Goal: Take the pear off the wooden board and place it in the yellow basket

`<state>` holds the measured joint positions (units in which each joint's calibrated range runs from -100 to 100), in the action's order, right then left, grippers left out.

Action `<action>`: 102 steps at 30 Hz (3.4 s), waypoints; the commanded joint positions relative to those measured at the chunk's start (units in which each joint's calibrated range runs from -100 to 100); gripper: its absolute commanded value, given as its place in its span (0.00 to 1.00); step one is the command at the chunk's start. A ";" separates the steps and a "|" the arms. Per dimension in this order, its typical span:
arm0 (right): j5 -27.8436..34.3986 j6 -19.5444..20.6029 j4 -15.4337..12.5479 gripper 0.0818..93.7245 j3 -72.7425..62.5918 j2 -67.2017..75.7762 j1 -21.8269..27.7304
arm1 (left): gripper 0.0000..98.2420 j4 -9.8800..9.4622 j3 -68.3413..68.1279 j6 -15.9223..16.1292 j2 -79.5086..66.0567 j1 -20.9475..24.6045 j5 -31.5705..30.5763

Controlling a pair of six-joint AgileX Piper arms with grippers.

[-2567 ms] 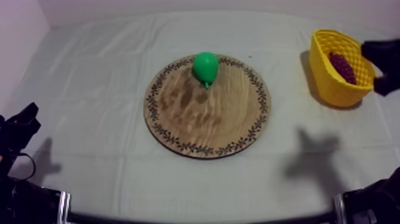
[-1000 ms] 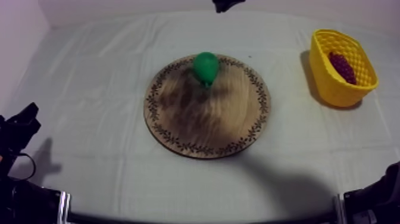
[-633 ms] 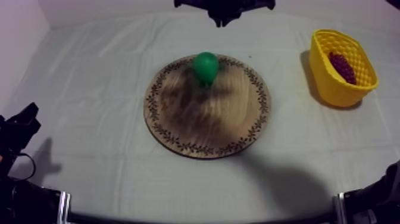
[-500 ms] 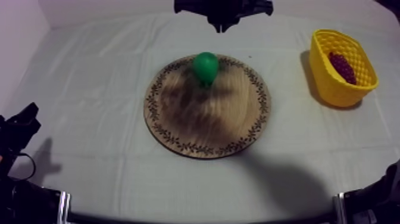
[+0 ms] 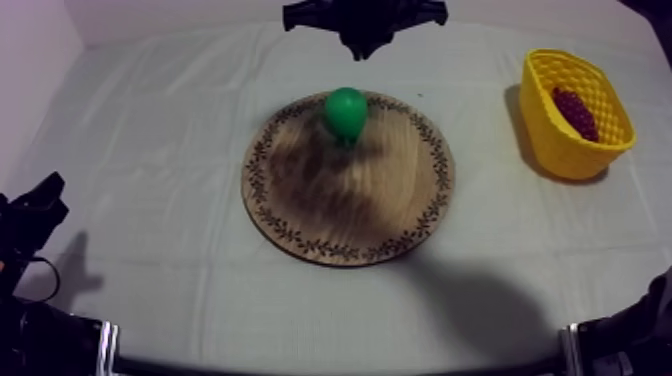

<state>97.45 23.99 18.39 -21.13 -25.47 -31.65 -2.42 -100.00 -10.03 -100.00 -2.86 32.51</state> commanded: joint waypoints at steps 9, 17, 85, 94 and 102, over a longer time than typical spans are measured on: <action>-0.03 -1.01 -1.50 0.36 0.26 -0.60 0.72 | 0.00 0.00 0.00 -0.01 0.00 0.00 -0.01; 0.04 -3.36 -3.73 0.58 0.50 -1.42 1.48 | 0.00 0.00 0.00 -0.01 0.00 0.00 -0.01; -7.06 -9.25 -9.00 0.44 -17.91 -31.61 5.96 | 0.00 0.00 0.00 -0.01 0.00 0.00 -0.01; -7.76 -10.19 -9.27 0.39 -13.96 -24.97 6.30 | 0.00 0.00 0.00 -0.01 0.00 0.00 -0.01; -6.78 -12.07 -8.77 0.38 -5.50 -12.89 7.38 | 0.00 0.00 0.00 -0.01 0.00 0.00 -0.01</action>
<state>90.20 12.26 9.50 -28.41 -41.80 -24.43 -2.42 -100.00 -10.03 -100.00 -2.86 32.51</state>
